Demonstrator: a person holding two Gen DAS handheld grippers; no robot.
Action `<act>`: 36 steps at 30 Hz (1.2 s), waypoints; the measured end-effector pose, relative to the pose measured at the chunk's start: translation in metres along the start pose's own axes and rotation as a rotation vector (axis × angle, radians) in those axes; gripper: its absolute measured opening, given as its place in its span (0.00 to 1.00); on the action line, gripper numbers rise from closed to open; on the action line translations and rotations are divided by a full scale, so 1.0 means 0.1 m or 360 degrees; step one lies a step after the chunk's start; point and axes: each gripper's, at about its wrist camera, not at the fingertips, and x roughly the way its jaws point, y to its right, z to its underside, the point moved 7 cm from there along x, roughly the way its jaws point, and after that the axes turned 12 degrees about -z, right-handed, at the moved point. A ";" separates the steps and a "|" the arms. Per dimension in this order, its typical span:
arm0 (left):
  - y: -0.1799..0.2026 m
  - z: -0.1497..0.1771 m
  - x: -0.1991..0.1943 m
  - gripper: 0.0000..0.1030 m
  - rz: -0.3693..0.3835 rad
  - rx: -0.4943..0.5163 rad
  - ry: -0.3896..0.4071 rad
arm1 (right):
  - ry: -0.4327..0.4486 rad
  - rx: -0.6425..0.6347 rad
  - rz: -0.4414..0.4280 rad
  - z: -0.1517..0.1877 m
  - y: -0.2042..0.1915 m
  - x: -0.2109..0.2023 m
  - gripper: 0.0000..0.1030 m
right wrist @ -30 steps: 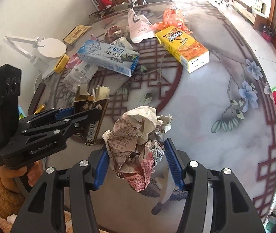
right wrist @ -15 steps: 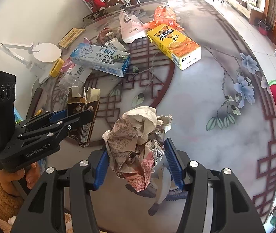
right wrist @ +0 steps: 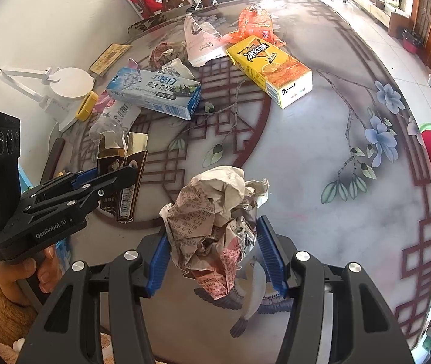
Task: Collect trash
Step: 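Lift the crumpled paper with the right gripper while the left gripper holds the box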
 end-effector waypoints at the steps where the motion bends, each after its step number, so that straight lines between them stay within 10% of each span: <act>1: 0.00 0.00 0.00 0.38 0.0000 0.0001 -0.0001 | -0.0002 0.0001 0.0000 0.00 0.00 0.00 0.52; 36: 0.01 -0.01 0.03 0.38 -0.0010 -0.0004 -0.0005 | 0.0048 0.0028 0.0022 -0.06 0.10 -0.09 0.52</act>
